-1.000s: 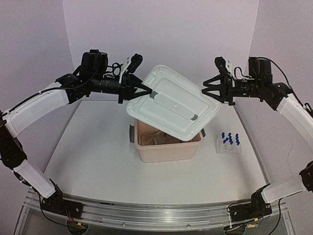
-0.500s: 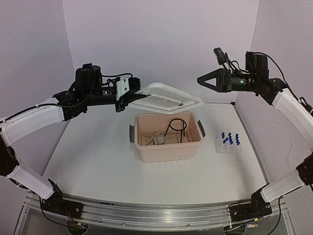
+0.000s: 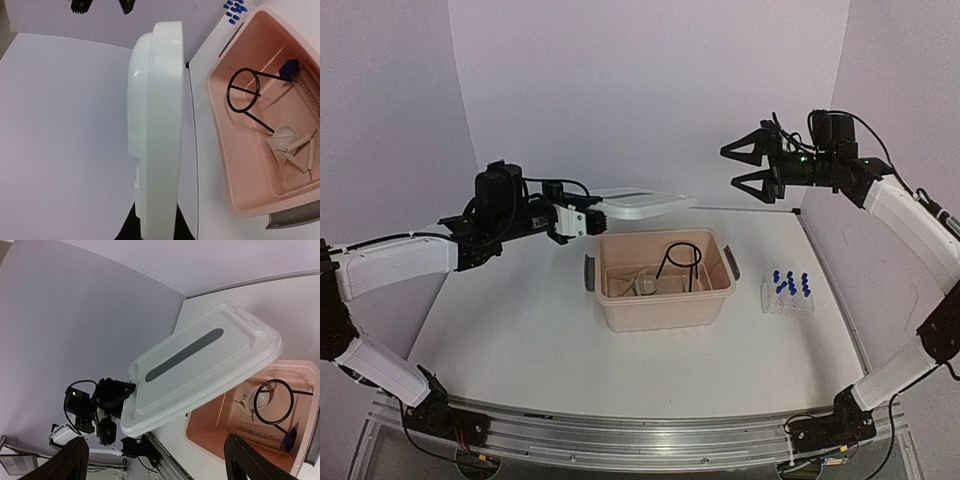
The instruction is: Organize the chemistry lab equipment
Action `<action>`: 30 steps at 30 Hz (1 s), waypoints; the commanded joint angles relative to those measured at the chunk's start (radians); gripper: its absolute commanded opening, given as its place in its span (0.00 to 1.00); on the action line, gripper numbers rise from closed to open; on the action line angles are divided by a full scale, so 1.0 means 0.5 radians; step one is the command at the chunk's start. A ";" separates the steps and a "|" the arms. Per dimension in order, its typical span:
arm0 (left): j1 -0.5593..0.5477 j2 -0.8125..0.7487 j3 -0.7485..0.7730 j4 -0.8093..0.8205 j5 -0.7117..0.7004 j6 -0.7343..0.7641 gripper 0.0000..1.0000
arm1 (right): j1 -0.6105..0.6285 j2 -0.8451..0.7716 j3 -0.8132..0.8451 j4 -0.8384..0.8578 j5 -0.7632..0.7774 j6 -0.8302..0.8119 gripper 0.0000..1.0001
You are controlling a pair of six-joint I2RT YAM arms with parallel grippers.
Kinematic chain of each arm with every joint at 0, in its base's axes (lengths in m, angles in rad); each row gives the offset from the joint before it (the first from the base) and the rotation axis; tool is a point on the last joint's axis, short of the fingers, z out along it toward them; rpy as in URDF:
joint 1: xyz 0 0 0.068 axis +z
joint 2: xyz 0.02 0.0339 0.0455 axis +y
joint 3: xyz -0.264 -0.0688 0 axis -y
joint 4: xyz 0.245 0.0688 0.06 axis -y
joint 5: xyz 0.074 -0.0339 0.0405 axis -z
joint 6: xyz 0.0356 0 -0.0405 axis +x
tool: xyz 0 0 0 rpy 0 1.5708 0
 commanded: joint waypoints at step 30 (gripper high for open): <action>-0.013 -0.396 -0.629 1.042 0.952 0.458 0.00 | 0.016 0.499 0.239 -0.211 -0.717 0.096 0.68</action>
